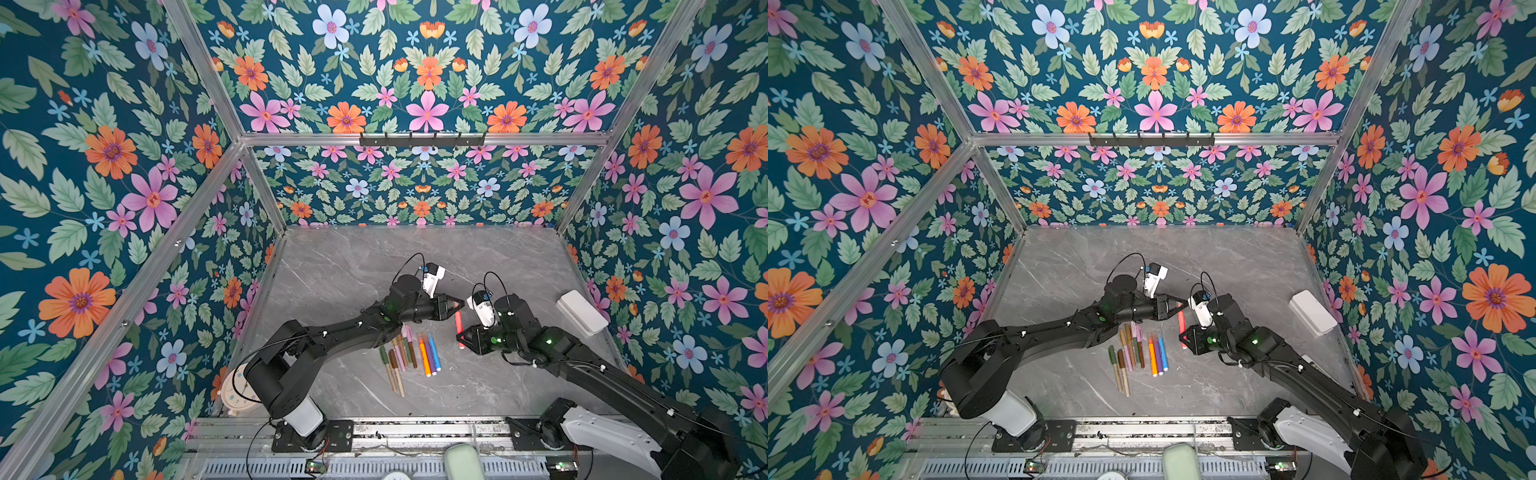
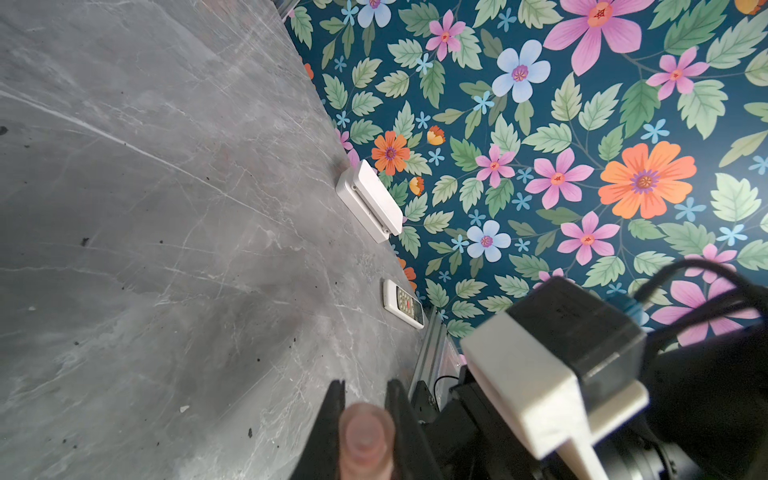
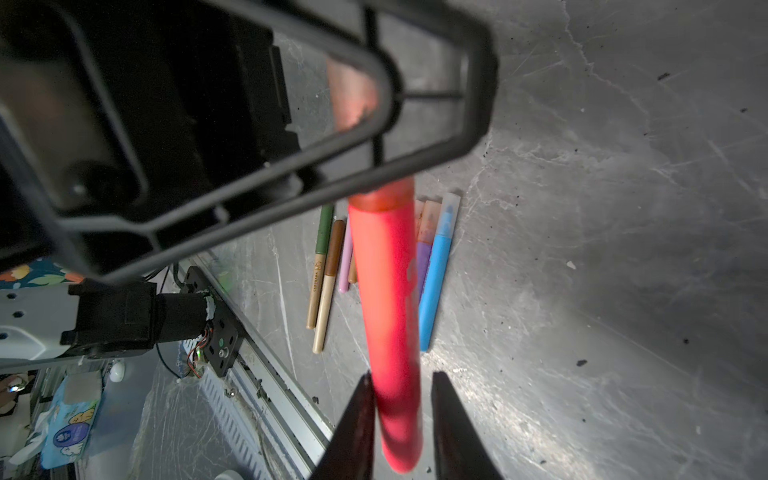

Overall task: Open the pen caps
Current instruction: 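Grasp the translucent cap of the pink highlighter with the left gripper, then pull the cap away with the left gripper while the right gripper holds the highlighter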

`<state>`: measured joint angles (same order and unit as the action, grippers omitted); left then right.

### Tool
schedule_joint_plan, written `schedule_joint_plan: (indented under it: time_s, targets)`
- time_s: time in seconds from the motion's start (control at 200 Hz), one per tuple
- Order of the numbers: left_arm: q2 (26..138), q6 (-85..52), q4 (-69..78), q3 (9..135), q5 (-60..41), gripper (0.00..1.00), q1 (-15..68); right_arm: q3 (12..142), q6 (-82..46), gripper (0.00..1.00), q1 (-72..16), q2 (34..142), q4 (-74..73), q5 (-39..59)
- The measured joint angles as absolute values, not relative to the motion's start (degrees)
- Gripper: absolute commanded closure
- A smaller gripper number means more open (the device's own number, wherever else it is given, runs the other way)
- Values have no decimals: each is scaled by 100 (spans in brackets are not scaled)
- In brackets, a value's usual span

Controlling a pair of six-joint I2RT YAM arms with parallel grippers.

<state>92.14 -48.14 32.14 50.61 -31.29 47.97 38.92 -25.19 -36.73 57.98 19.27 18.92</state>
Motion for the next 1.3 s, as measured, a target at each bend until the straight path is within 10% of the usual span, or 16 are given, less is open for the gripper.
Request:
schedule_joint_plan:
  time_s: [0.085,0.935,1.3]
  targets:
    - [9242,-4952,3435,4958,-3175,100,4729,3852,-2497,100,-3677,5808,1833,1988]
    - [9721,-5253,2733,6007,-4530,100,3765,2906,-2963,100,-3629,5513,-471,1763]
    - [9863,-5369,3680,6289,-3286,100,3341,2742,-2952,100,-3675,5551,1118,2517]
